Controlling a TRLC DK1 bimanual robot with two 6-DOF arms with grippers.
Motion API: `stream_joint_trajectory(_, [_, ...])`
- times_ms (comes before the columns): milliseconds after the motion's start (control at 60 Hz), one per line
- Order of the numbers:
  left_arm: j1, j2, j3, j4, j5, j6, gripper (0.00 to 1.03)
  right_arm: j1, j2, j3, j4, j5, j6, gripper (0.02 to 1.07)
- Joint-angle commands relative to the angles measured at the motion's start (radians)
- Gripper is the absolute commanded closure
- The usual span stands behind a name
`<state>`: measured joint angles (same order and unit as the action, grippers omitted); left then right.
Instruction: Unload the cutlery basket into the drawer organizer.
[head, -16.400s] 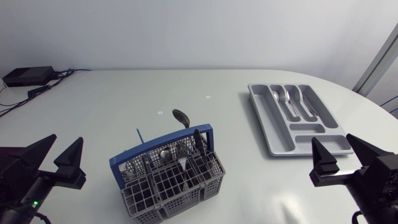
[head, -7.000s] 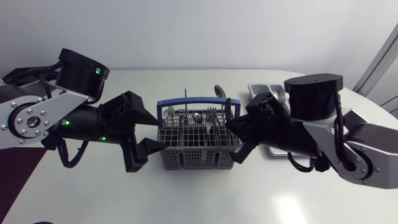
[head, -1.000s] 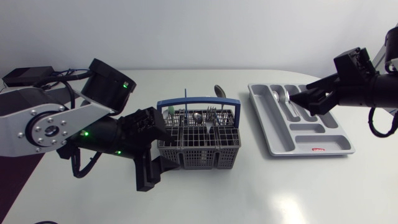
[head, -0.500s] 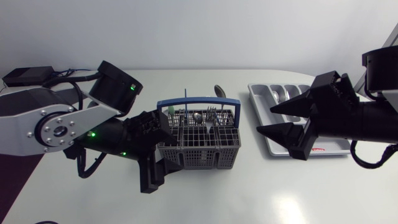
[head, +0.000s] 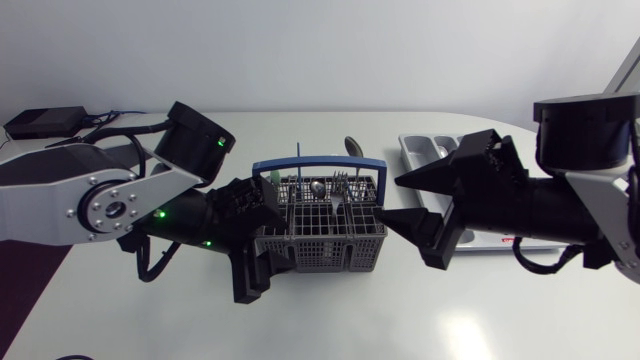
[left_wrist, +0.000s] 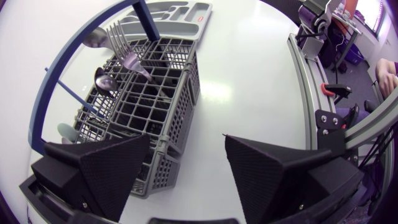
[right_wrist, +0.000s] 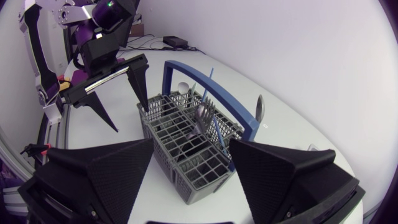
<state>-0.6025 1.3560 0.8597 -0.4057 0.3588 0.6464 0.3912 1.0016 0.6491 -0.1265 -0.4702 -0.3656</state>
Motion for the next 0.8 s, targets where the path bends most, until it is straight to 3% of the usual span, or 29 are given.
stream_joint_trajectory(0, [0.012, 0.026, 0.030, 0.011, -0.001, -0.016, 0.05, 0.028, 0.054, -0.032, 0.048, 0.018, 0.033, 0.20])
stream_joint_trajectory(267, [0.023, 0.043, 0.015, 0.054, -0.001, -0.014, 0.05, 0.101, 0.172, -0.054, 0.222, 0.094, 0.031, 0.20])
stream_joint_trajectory(783, [0.027, 0.091, 0.035, 0.088, 0.000, -0.016, 0.05, 0.110, 0.330, 0.014, 0.381, 0.166, 0.059, 0.21])
